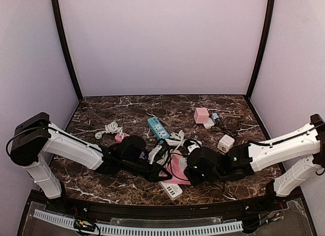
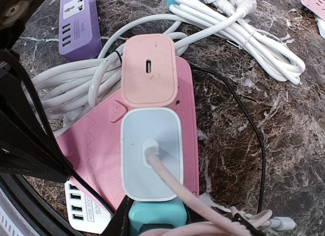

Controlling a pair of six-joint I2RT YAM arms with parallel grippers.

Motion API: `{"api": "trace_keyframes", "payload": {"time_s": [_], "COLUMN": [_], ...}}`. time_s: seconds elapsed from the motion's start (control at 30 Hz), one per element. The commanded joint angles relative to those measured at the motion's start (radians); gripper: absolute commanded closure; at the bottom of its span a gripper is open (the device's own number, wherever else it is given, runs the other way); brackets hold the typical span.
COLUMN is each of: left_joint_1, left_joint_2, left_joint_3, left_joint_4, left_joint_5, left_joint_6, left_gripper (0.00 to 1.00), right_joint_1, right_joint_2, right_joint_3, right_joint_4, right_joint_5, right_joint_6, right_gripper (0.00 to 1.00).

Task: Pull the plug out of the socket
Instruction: Remove the plug from the socket.

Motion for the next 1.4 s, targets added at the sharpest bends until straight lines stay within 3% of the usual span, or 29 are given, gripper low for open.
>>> {"api": "trace_keyframes", "payload": {"time_s": [0.0, 0.1, 0.37, 0.67, 1.03, 1.37], "left_joint_1": [-0.005, -0.004, -0.005, -0.006, -0.004, -0.004], "left_joint_2": [0.074, 0.076, 0.077, 0.085, 0.095, 0.096], "left_joint_3": [-0.098, -0.107, -0.114, -0.087, -0.057, -0.058], "left_joint_4": [-0.311, -0.308, -0.303, -0.305, -0.332, -0.344], "left_joint_5": [-0.059, -0.06, -0.061, -0.067, -0.066, -0.068], "left_joint_6": [-0.002, -0.001, -0.005, -0.001, 0.019, 0.023], "left_gripper": [0.96, 0.96, 0.97, 0.97, 0.97, 0.97], "right_joint_1": [0.006, 0.003, -0.012, -0.007, 0.066, 0.07], "right_joint_2": [-0.037, -0.068, -0.143, -0.083, 0.017, -0.006], "right_joint_3": [0.004, -0.014, -0.073, -0.041, 0.08, 0.079], "right_joint_4": [-0.022, -0.014, 0.045, 0.033, -0.116, -0.116], "right_joint_5": [0.031, 0.032, 0.01, 0.015, 0.137, 0.146], "right_joint_6": [0.045, 0.058, 0.062, 0.033, 0.06, 0.075], "right_gripper": [0.94, 1.0, 1.0, 1.0, 1.0, 1.0]}}
